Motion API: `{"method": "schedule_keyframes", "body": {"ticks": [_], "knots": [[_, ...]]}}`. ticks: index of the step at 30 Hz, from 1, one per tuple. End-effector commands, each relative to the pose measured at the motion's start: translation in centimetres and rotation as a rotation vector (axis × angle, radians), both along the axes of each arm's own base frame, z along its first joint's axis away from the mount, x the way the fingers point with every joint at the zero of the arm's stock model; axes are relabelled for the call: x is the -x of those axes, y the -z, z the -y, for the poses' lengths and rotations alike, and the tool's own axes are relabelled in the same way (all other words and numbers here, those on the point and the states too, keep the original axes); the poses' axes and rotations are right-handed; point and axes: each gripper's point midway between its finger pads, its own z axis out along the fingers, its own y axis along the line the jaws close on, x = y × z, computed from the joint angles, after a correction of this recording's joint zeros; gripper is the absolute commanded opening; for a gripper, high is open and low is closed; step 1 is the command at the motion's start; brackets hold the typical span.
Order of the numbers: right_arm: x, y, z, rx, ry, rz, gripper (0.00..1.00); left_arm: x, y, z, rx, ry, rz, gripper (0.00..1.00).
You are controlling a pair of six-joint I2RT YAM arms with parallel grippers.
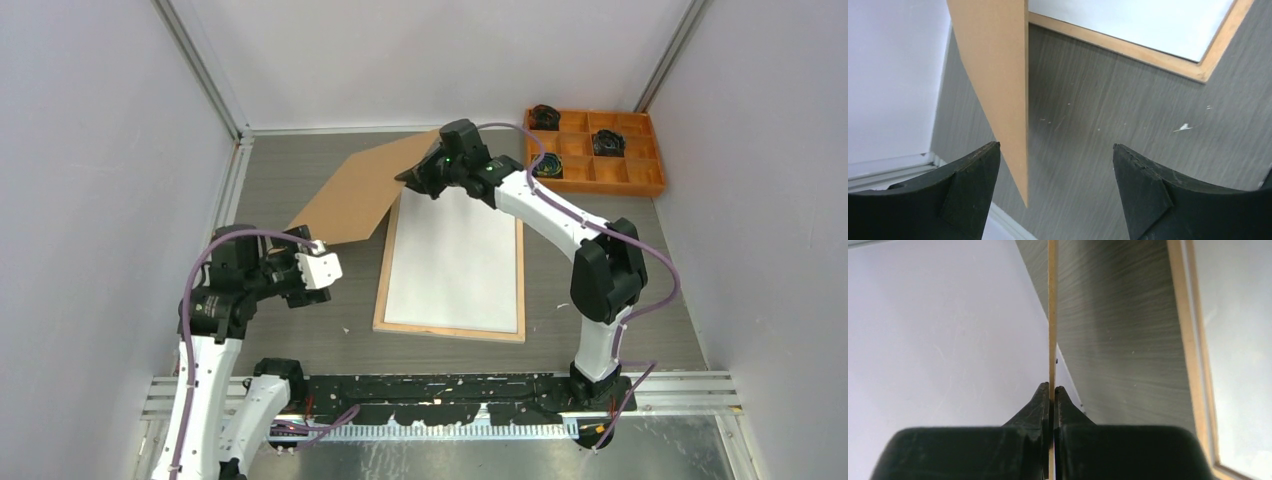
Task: Put the photo into the frame
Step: Turn over the photo frame item at the center of the board.
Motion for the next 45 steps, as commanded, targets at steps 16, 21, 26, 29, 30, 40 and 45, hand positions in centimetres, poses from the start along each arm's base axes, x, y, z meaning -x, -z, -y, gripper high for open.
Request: {"method": "schedule_keyframes", "body": {"ticks": [16, 21, 26, 29, 30, 40, 45], "knots": [[3.9, -9.0, -4.6, -0.357, -0.105, 0.041, 0.01, -3.9, -3.4, -0.3, -0.044, -0.002, 0.239, 0.31], [4.9, -10.2, -4.6, -0.353, -0.183, 0.113, 0.06, -4.0, -4.7, -0.2, -0.049, 0.006, 0.267, 0.05], [6.0, -8.7, -2.5, -0.245, -0.312, 0.2, 0.69, -4.4, -6.8, -0.9, -0.067, -0.029, 0.311, 0.0], [7.1, -8.8, 0.2, -0.194, -0.404, 0.31, 0.98, -4.2, -8.1, -1.0, -0.08, -0.027, 0.338, 0.0], [7.5, -8.8, 1.2, -0.155, -0.442, 0.359, 1.0, -3.9, -8.3, -0.9, -0.086, -0.014, 0.336, 0.0], [13.2, -8.8, 6.9, 0.492, -0.864, 1.195, 1.0, 0.3, -9.8, 1.0, -0.114, 0.199, 0.257, 0.0], [15.3, -9.0, 5.6, 0.535, -1.018, 1.385, 1.0, 1.8, -10.5, 1.3, -0.142, 0.268, 0.278, 0.0]]}}
